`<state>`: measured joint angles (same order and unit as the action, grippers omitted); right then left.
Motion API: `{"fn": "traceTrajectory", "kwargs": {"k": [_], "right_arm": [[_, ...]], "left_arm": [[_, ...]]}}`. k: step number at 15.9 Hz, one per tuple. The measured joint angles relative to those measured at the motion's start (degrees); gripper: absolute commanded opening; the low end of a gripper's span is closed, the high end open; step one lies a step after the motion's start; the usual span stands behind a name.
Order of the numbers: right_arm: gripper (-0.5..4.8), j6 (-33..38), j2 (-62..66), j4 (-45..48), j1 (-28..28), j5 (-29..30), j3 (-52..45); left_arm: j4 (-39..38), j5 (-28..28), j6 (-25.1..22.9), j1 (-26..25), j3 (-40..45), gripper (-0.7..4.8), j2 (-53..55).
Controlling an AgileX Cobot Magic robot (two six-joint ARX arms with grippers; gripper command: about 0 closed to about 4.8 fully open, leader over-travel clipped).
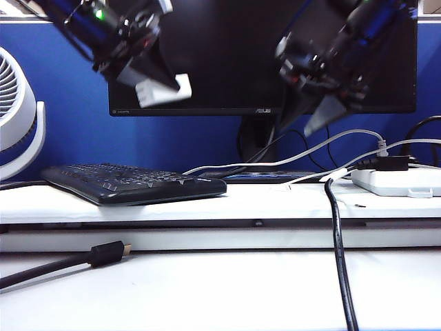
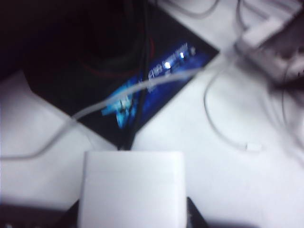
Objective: Pick up the Type-C charging cable and the charging base, insert one end of the Type-C charger into the corresponding slot on the base, and finally place the plugged-in charger back on the table.
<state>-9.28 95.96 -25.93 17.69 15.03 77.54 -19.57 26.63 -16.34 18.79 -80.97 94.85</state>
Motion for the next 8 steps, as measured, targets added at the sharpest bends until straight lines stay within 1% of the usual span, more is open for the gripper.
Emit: {"fn": "traceTrajectory", "kwargs": {"k": [1, 2, 4, 5, 6, 8], "right_arm": [[3.24, -1.1, 1.8, -4.3, 0.5, 0.2, 2.1], [3.23, -1.6, 2.7, -6.3, 1.6, 0.0, 2.7], [3.22, -2.5, 3.5, -7.0, 3.6, 0.1, 2.8], [2.81, -2.6, 4.0, -7.1, 4.7, 0.1, 2.9], [2.73, -2.6, 5.2, -7.6, 6.3, -0.1, 3.1], [2.73, -2.8, 7.2, -9.0, 7.9, -4.4, 3.3]], "left_arm": [[0.0, 0.2, 0.6, 0.0, -1.1, 1.51, 0.0], [0.0, 0.2, 0.8, 0.0, -1.8, 1.51, 0.0], [0.0, 0.2, 0.8, 0.0, -2.6, 1.51, 0.0], [0.2, 0.2, 0.8, 0.0, -2.8, 1.51, 0.0], [0.0, 0.2, 0.8, 0.0, -2.8, 1.51, -0.1], [0.0, 0.2, 0.8, 0.0, -2.8, 1.51, -0.1]]}}
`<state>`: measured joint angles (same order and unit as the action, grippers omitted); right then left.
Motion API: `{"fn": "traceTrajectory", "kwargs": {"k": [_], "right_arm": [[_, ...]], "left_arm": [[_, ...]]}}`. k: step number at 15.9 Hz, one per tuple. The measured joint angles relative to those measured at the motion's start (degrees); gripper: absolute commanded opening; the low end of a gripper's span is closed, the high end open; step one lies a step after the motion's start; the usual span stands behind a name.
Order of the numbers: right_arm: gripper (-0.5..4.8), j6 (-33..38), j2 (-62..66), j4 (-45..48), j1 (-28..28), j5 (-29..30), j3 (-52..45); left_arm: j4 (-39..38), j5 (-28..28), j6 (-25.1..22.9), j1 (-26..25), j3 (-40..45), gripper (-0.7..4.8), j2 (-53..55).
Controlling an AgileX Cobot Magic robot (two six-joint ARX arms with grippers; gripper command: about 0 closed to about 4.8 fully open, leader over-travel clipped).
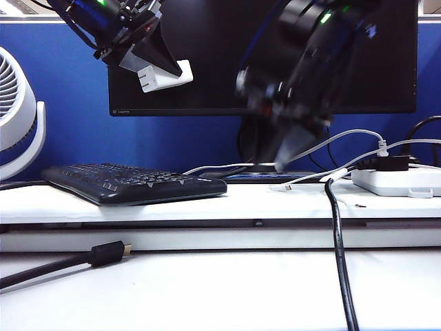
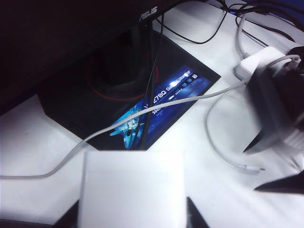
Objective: Pick up the Type-C charging cable and the charging base, insert one end of the Type-C charger into the corresponding slot on the base, and finally place the plugged-in charger back on the table.
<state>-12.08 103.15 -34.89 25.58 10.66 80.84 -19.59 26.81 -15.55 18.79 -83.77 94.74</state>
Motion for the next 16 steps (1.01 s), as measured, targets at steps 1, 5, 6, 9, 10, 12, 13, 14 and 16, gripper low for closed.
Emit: {"fn": "traceTrajectory", "kwargs": {"k": [1, 5, 6, 9, 10, 12, 13, 14, 16], "right_arm": [[2.73, 0.0, 0.7, -0.5, 0.4, -1.6, 0.0], [2.72, 0.0, 2.2, -1.2, 0.2, -5.0, 0.0], [2.71, 0.0, 2.4, -1.2, 0.2, -5.2, 0.0], [2.28, 0.0, 2.8, -1.2, 0.3, -5.3, 0.0], [2.09, 0.0, 2.9, -1.2, 0.3, -5.2, 0.0], [1.26, -0.3, 3.2, -1.2, 0.3, -5.1, 0.3], [-0.12, -0.4, 3.4, -1.2, 0.3, -5.0, 0.4], [-0.01, -0.5, 3.6, -1.0, 0.3, -4.8, 0.5], [-0.01, -1.5, 3.7, -1.0, 0.4, -5.0, 0.7]], "left_arm": [[-0.1, 0.0, 0.0, 0.0, 0.0, 1.51, 0.0], [-0.6, 0.0, 0.0, 0.0, 0.0, 1.51, 0.0], [-0.8, 0.0, 0.0, 0.0, 0.0, 1.51, -0.1], [-0.8, 0.0, 0.0, 0.0, 0.0, 1.51, 0.0], [-0.8, 0.0, 0.0, 0.0, 0.0, 1.51, 0.0], [-0.8, 0.0, 0.0, 0.0, 0.0, 1.51, 0.0], [-0.8, 0.0, 0.2, 0.0, 0.0, 1.51, 0.0], [-0.8, 0.0, 0.7, 0.0, 0.0, 1.51, 0.0], [-0.8, 0.6, 1.1, 0.0, 0.0, 1.51, 0.0]]}}
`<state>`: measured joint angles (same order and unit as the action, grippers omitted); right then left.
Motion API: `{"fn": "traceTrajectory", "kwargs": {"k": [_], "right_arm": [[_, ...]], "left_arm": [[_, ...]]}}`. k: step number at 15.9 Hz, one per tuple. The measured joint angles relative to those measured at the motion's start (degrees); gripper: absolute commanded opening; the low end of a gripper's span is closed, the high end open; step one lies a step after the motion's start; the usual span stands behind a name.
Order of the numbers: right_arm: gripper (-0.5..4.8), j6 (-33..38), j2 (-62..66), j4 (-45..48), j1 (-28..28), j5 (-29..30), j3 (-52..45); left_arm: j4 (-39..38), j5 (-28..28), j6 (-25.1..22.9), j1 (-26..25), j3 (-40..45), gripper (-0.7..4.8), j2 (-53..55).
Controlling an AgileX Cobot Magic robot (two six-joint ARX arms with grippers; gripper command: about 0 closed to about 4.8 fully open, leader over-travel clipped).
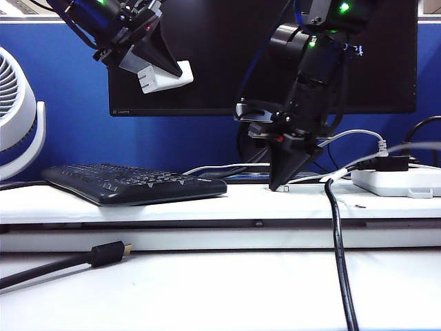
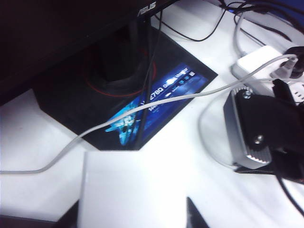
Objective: Pick up the Type-C charging cable and the charging base, insert one end of the Type-C charger into the corresponding slot on the base, and finally place the plugged-in charger back on the table.
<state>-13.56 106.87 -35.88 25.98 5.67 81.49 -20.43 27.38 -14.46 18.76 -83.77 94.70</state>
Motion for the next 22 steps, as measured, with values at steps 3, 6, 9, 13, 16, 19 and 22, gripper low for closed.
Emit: {"fn": "traceTrajectory", "kwargs": {"k": [3, 6, 9, 13, 16, 19, 22], "right_arm": [[-0.01, 0.0, 0.4, -0.7, 0.0, 0.7, 0.9], [-0.01, 0.1, 0.2, -3.7, -0.1, 3.5, 3.4], [-0.01, 3.5, -4.0, -3.4, -0.3, 11.2, 9.4], [-0.01, 6.5, -7.7, -3.2, -0.3, 12.5, 16.6], [-0.01, 9.5, -10.9, 0.8, -0.4, 15.6, 20.2], [-0.01, 17.0, -13.0, 9.1, -0.4, 20.2, 22.4], [-0.01, 24.3, -14.8, 18.1, -0.4, 23.2, 23.6]], "left_arm": [[0.0, 1.9, 0.1, 0.0, 0.0, 1.50, 0.0], [0.0, 3.2, 0.2, 0.0, 0.0, 1.50, 0.0], [0.0, 3.3, 0.2, 0.0, 0.0, 1.50, 0.0], [0.9, 5.5, 0.2, 0.0, -0.2, 1.50, 0.0], [4.0, 8.2, 0.2, 0.0, -0.5, 1.50, -0.8], [6.3, 9.7, 0.2, 0.0, -0.5, 1.50, -1.7], [10.3, 9.7, 0.8, 0.0, -0.7, 1.50, -3.3]]}}
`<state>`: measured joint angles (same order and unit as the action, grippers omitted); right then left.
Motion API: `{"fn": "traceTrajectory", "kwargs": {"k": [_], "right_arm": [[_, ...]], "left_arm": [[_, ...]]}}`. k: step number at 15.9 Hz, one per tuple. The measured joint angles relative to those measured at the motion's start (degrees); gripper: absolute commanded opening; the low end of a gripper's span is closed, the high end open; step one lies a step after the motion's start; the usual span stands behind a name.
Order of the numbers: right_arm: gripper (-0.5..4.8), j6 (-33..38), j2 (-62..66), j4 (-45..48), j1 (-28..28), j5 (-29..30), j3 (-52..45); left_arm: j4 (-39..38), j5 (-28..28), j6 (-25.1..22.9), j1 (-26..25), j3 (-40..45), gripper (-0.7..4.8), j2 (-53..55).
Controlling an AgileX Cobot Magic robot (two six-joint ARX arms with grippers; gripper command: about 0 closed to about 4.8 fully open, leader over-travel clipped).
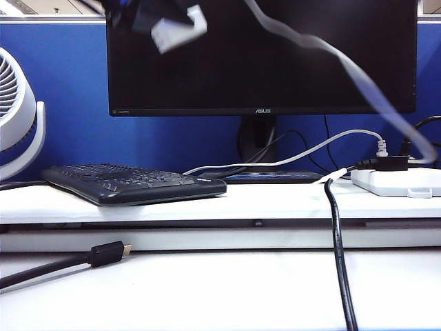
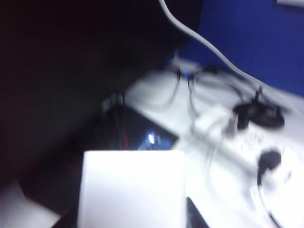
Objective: Pick up the Type-C charging cable and the charging base, insert one end of the Type-C charger into the corresponding slot on the base, and finally place the plugged-in charger back on the table.
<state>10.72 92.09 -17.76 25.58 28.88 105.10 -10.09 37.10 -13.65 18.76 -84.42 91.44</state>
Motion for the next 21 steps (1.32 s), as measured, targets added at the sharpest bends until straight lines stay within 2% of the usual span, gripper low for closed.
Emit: {"fn": "traceTrajectory", "kwargs": {"k": [3, 6, 10, 11, 12, 14, 17, 19, 21], "right_arm": [[-0.01, 8.7, -0.1, 9.0, 0.0, 3.6, 0.0], [-0.01, 13.6, -0.1, 14.5, 0.0, 5.4, 0.0], [-0.01, 19.9, -0.1, 28.1, 0.0, 10.4, 0.0], [-0.01, 22.2, -0.1, 32.5, 0.0, 10.9, 0.0], [-0.01, 23.8, -0.1, 35.9, 0.0, 11.3, 0.0], [-0.01, 25.9, -0.1, 41.5, 0.0, 12.5, 0.0], [-0.01, 27.0, -0.1, 43.9, 0.0, 16.0, 0.0], [-0.01, 27.7, -0.1, 44.3, 0.0, 17.7, 0.0], [-0.01, 27.9, -0.1, 46.4, 0.0, 18.9, 0.0]], "left_arm": [[6.6, 0.7, 4.0, 0.0, -0.1, 1.50, -1.7], [13.5, 4.5, 8.9, 0.0, -0.1, 1.47, -3.0], [28.1, 16.4, 19.1, 0.1, -0.2, 1.39, -4.4], [32.2, 19.3, 22.1, 0.1, -0.2, 1.08, -4.4], [35.6, 22.1, 24.0, 0.1, -0.2, 1.06, -4.4], [42.8, 25.4, 27.4, 0.1, -0.2, 1.06, -4.4], [51.4, 25.5, 32.7, 0.1, -0.2, 0.88, -4.4], [54.1, 24.9, 34.8, 0.1, -0.2, 0.88, -4.4], [55.4, 19.8, 38.2, 0.1, -0.2, 0.88, -4.4]]}}
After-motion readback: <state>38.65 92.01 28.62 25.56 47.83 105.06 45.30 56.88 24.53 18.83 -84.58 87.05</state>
